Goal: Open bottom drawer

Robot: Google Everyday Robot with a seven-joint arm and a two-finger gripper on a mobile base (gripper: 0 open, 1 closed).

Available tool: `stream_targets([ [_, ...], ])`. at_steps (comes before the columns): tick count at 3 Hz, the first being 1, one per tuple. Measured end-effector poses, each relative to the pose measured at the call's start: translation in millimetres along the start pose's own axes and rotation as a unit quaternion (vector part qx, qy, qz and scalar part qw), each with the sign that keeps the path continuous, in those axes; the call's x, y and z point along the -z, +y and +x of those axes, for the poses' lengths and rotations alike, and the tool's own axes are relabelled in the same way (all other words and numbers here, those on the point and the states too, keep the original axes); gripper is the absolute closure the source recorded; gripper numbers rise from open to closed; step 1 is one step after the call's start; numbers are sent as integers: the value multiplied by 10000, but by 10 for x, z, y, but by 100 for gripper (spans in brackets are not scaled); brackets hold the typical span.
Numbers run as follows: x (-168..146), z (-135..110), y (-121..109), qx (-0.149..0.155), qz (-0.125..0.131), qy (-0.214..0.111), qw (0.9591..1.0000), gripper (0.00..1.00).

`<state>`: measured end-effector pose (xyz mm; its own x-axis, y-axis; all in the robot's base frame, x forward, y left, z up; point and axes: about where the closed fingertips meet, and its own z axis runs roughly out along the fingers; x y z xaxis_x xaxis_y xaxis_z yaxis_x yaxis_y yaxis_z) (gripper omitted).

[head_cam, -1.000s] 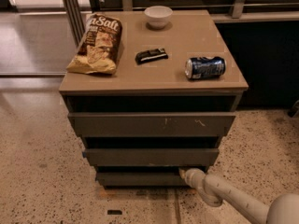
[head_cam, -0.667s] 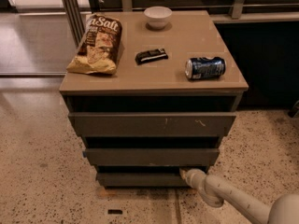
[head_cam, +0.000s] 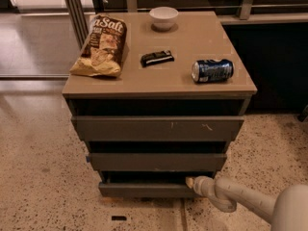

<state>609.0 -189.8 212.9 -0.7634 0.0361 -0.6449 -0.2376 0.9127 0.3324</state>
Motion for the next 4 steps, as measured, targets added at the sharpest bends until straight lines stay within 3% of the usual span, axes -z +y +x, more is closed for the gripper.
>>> stream_targets([
  [1,242,349,-187,-683,-69,648,9955,100],
  [3,324,444,-295,-804,-24,778,9937,100],
  [4,342,587,-160,-786,-251,1025,9913,100],
])
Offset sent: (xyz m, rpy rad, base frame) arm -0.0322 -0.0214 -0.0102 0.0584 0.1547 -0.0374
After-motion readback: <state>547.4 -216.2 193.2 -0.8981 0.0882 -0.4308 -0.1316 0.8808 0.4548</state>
